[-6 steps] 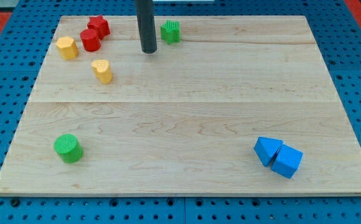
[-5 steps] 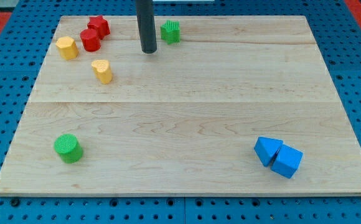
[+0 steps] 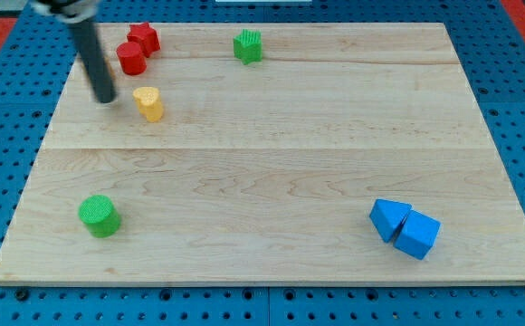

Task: Push the yellow hexagon close to the yellow heart

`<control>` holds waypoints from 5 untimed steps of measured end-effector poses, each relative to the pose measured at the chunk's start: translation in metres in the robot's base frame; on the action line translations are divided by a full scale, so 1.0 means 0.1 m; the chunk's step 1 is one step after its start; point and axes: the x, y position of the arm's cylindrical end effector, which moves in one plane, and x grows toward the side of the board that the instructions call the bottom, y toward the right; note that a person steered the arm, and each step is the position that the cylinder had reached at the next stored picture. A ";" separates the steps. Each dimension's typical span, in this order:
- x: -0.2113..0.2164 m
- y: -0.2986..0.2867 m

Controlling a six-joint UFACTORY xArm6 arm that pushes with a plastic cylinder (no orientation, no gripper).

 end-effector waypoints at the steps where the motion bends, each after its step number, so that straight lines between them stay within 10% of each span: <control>1: -0.04 -0.39; 3: -0.94 -0.20; 5: 0.16 0.59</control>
